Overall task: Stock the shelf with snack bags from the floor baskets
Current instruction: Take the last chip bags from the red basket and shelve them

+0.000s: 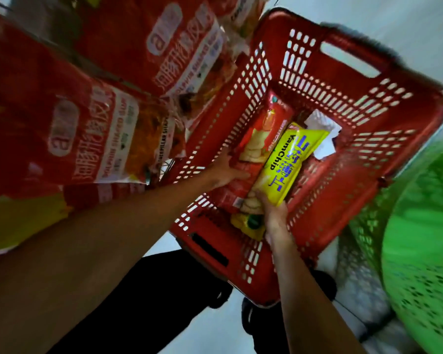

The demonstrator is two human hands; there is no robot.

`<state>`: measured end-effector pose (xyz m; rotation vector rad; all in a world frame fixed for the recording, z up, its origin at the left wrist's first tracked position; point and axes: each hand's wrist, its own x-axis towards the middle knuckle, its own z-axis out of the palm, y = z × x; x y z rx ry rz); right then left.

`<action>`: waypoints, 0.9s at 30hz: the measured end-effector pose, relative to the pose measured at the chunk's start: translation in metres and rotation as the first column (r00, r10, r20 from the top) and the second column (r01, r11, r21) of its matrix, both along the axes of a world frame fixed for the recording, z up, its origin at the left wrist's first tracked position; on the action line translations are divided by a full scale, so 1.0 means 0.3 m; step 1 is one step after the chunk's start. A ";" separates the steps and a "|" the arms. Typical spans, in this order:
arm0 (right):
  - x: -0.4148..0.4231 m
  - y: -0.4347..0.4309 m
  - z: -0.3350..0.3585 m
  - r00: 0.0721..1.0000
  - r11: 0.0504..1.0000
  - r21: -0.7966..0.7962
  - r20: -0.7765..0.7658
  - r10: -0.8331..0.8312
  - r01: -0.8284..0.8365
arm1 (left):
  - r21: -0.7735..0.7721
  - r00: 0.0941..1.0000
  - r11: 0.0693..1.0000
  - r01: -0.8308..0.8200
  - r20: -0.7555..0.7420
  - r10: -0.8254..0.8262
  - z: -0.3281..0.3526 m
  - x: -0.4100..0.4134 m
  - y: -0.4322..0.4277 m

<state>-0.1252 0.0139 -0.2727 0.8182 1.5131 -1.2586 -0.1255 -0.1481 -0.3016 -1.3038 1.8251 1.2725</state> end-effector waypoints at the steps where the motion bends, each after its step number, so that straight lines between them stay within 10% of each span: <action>1: -0.009 0.013 0.034 1.000 1.000 0.015 0.023 -0.002 0.002 | 0.044 1.000 0.999 -0.012 -0.009 0.012 0.051 0.002 0.015; 15: -0.043 0.255 0.831 0.976 0.993 0.097 -0.210 -0.052 0.074 | 0.607 0.952 0.754 -0.251 0.014 0.305 1.017 -0.005 0.156; 27: -0.140 0.339 1.906 0.912 0.967 0.252 -0.403 0.074 0.033 | 0.750 0.899 0.659 -0.060 -0.246 0.362 2.057 -0.029 0.277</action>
